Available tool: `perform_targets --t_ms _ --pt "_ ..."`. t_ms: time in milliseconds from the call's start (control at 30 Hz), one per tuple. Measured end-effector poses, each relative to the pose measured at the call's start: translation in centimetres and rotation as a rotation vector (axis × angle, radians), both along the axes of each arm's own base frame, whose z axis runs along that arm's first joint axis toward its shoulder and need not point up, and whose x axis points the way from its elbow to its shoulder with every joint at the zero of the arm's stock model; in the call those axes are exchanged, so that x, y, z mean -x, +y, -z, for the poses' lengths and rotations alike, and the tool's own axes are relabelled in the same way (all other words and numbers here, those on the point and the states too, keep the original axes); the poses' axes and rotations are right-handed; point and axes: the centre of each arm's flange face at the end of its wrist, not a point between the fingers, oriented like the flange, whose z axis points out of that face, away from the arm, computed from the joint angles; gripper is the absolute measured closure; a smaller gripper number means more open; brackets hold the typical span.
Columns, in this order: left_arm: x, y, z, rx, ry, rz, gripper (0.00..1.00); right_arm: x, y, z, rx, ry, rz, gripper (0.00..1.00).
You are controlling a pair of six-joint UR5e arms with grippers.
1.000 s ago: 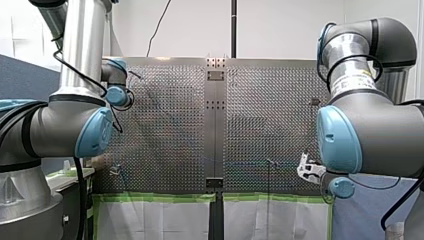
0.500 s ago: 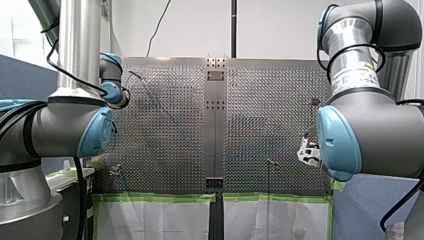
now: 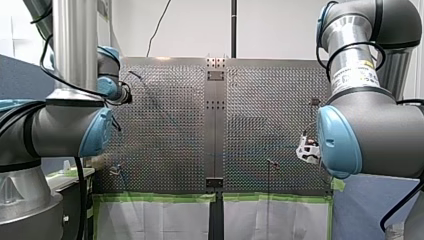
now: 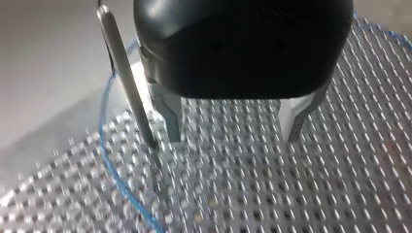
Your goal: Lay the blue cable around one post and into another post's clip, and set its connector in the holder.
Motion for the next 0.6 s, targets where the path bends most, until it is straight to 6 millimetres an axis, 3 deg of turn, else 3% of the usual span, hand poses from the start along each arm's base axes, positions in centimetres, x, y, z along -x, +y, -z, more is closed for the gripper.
perform_targets --t_ms 200,600 --pt "0.6 -0.7 -1.3 0.009 -0.036 0.054 0.0 -0.1 0.0 0.0 0.0 0.0 -0.001 1.0" --pt "1.4 -1.4 0.4 0.042 -0.047 0.132 0.0 -0.1 0.0 0.0 0.001 0.0 -0.002 1.0"
